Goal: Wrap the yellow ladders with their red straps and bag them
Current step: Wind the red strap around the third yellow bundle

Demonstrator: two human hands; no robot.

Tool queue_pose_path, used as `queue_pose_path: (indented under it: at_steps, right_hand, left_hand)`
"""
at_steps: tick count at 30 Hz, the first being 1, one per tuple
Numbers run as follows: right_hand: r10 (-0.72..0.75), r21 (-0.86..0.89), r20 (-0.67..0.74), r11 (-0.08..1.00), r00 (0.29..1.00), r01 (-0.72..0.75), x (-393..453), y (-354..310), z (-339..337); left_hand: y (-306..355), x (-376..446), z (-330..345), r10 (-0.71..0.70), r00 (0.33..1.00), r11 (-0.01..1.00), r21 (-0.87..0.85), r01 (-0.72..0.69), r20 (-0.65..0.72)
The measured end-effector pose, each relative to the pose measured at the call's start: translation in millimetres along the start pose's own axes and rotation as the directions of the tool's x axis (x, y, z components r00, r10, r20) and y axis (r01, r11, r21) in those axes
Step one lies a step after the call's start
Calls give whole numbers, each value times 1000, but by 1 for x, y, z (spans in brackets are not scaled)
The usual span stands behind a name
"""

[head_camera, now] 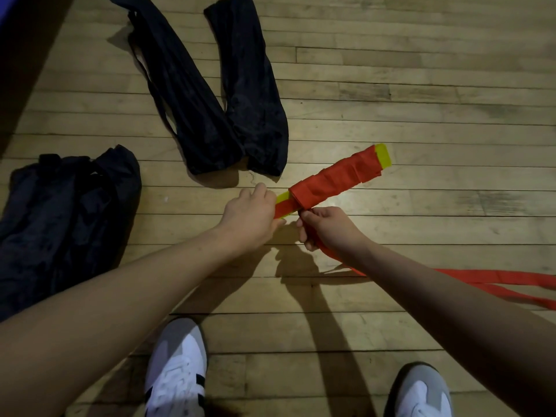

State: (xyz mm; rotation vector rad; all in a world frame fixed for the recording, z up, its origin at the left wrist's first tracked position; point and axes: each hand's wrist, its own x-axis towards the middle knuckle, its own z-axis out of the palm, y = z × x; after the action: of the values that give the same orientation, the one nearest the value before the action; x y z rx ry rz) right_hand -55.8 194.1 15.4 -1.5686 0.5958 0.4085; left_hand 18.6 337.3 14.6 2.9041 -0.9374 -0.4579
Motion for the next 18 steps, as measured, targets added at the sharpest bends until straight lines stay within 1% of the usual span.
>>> queue_pose_path:
  at_steps: [4, 6, 8, 10, 12, 14, 16, 18]
  right_hand:
    - [-4, -49, 12, 999, 1000, 4, 0, -1, 0]
    - [-11, -89, 54, 996, 998, 16, 0, 0, 2]
    - [-20, -102, 89, 994, 996, 29, -1, 0, 5]
    - [-31, -88, 95, 995, 995, 40, 0, 0, 8]
    - [-33, -45, 102, 998, 994, 38, 0, 2, 10]
    - [-27, -25, 106, 999, 994, 29, 1, 4, 11]
    - [-29, -62, 110, 997, 994, 36, 1, 6, 12]
    - [-33, -101, 127, 994, 991, 46, 1, 7, 14]
  left_hand:
    - [-2, 5, 1, -30, 999, 999, -19, 30, 12]
    - [-5, 7, -3, -36, 999, 999, -25, 36, -6]
    - [-10, 7, -6, -8, 999, 1000, -5, 8, -32]
    - [-12, 6, -6, 30, 999, 1000, -2, -30, -43]
    - [-13, 5, -3, 34, 998, 999, -36, -36, -50]
    - [-13, 6, 0, -28, 999, 992, -126, 25, -23]
    - [-13, 6, 1, -105, 994, 965, -240, 111, 37]
    - [-13, 5, 4, -147, 986, 950, -266, 162, 76]
